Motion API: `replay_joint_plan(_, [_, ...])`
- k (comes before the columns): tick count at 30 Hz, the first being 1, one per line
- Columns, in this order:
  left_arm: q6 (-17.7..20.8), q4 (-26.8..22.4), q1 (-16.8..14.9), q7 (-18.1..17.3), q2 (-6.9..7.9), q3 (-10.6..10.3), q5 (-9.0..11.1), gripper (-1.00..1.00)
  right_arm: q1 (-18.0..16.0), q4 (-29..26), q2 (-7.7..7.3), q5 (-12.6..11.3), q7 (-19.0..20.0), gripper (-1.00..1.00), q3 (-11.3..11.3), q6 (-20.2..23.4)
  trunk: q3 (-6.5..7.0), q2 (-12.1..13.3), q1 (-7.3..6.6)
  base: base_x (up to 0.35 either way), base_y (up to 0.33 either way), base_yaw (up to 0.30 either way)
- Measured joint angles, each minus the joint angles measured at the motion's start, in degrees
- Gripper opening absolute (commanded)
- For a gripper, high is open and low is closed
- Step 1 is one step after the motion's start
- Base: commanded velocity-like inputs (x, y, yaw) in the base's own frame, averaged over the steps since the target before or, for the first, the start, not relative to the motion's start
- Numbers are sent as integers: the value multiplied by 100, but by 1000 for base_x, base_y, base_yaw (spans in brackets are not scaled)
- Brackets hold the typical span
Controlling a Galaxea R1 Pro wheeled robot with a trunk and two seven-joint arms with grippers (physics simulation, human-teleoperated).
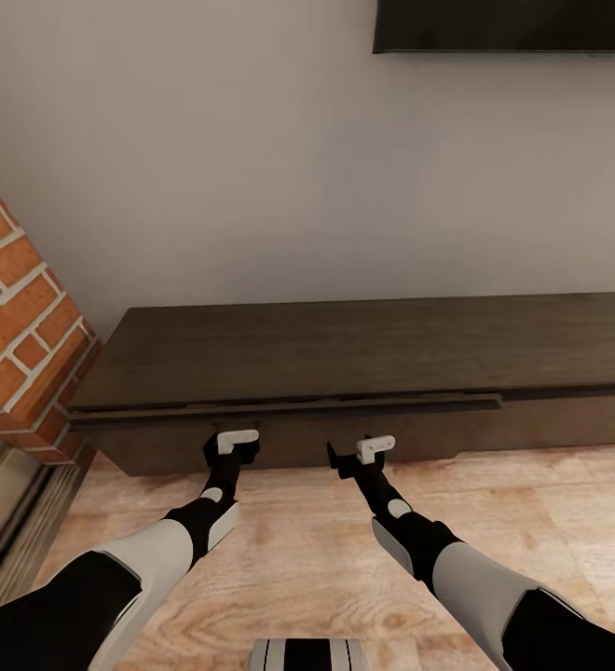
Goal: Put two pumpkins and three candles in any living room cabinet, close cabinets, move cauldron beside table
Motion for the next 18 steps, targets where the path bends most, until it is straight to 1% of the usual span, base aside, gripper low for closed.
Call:
replay_joint_plan(8, [0, 0, 1, 2, 0, 1, 0, 100, 0, -2, 0, 0, 0, 100, 0, 0, 0, 0, -1, 43, 0, 0])
replay_joint_plan(18, [0, 1, 0, 1, 0, 5, 4, 100, 0, -4, 0, 0, 0, 100, 0, 0, 0, 0, 0, 4, 0, 0])
